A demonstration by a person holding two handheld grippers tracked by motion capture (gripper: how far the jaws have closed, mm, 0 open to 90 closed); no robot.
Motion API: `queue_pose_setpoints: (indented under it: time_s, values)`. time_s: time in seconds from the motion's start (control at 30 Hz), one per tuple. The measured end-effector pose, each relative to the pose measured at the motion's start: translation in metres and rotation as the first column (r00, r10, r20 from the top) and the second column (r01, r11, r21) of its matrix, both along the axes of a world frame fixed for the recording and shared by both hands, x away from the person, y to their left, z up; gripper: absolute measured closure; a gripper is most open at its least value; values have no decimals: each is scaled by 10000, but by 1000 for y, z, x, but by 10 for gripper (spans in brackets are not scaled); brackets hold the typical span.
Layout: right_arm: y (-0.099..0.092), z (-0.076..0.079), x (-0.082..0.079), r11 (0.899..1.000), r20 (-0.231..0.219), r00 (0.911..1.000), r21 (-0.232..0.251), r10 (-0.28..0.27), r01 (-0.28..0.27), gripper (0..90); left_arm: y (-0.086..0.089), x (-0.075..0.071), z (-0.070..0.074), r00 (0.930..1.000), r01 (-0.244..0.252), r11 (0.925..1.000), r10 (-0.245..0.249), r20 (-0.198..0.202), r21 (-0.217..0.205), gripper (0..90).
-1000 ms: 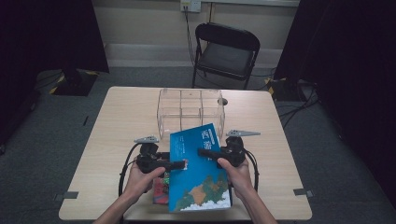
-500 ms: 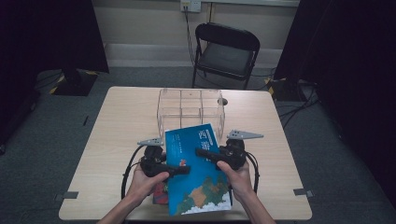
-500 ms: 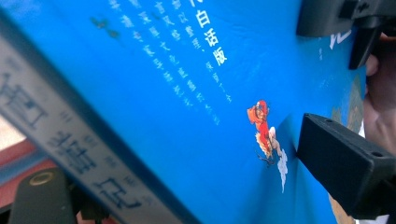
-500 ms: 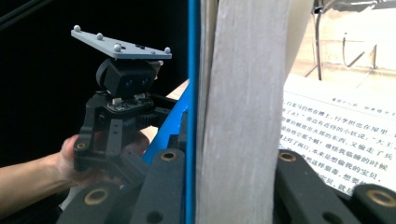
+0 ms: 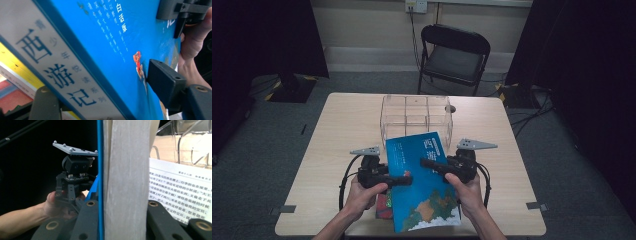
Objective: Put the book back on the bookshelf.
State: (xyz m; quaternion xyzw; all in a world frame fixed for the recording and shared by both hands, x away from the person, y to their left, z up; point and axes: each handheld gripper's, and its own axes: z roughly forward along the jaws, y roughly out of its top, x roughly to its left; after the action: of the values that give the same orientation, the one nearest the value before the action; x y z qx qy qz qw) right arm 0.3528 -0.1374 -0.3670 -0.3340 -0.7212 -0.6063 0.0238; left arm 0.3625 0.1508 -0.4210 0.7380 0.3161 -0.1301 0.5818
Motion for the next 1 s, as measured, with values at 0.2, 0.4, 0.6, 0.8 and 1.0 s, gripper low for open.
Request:
queue_pose_setpoints:
  time_s: [0.2, 0.4, 0.6, 0.8, 1.0]
  values:
    - [5, 18, -8, 9999, 701, 9975, -102, -128, 136, 757, 5, -2, 19, 9982, -180, 9998, 183, 577, -69, 371]
    - [13, 41, -9, 9999, 1752, 9844, 27, -164, 161, 756, 13, 0, 47, 9818, -637, 9978, 591, 1803, 195, 418]
    - [11, 43, 3, 9999, 1772, 9841, 114, -80, 61, 738, 17, -4, 57, 9538, -1042, 9939, 896, 2869, 362, 520]
    - [2, 42, 2, 9995, 1663, 9859, -201, -200, 237, 666, 8, -13, 63, 9428, -1076, 9928, 853, 3223, 520, 550]
    - [-14, 38, 2, 9940, 1458, 9844, -325, -989, 1046, 513, -3, -27, 68, 9216, -1276, 9885, 881, 3781, 807, 574]
